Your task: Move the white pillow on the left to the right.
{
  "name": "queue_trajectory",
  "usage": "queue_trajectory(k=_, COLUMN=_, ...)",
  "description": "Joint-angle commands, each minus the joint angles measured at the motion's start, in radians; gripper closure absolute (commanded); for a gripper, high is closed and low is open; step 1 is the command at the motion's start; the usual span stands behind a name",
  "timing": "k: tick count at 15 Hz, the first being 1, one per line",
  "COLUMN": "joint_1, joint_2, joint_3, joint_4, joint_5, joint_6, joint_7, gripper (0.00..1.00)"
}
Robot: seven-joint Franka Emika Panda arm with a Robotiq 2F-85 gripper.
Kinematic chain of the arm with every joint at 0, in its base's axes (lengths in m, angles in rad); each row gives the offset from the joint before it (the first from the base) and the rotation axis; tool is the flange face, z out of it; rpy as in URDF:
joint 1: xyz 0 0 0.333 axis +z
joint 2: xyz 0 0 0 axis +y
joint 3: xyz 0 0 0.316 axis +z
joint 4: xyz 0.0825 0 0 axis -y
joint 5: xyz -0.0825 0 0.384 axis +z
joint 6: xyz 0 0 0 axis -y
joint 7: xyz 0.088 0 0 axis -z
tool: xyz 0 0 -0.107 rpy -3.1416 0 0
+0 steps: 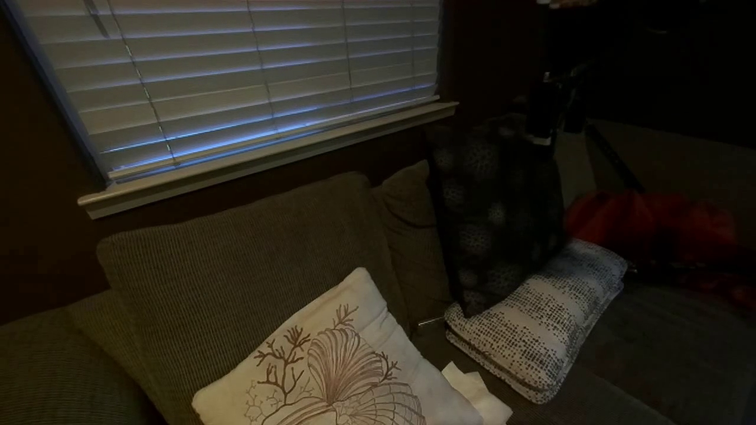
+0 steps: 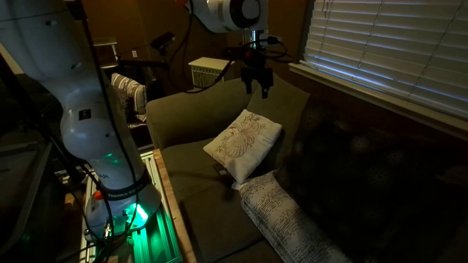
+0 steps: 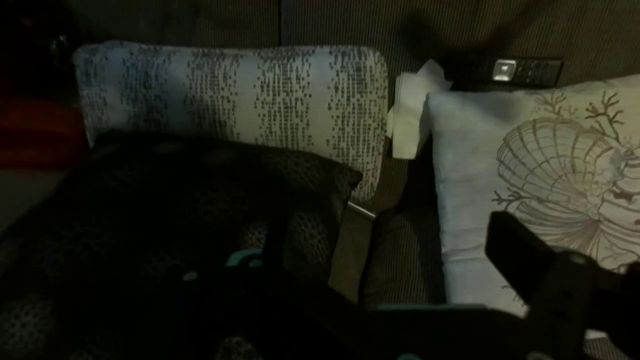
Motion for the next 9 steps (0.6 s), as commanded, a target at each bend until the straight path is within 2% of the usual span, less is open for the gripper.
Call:
queue_trajectory(k=1, joint_1=0.017, joint_2=0.022, joint_3=-0.018, joint_4=0.012, joint_5=-0.003, joint_6=0.007, joint_7=0.001, gripper=0.0)
queue_trajectory(k=9, joint_1=0.018, joint_2=0.018, joint_3=-0.02, joint_4=0.012, joint_5=-0.003, joint_6=0.006, joint_7=0.001, gripper=0.0)
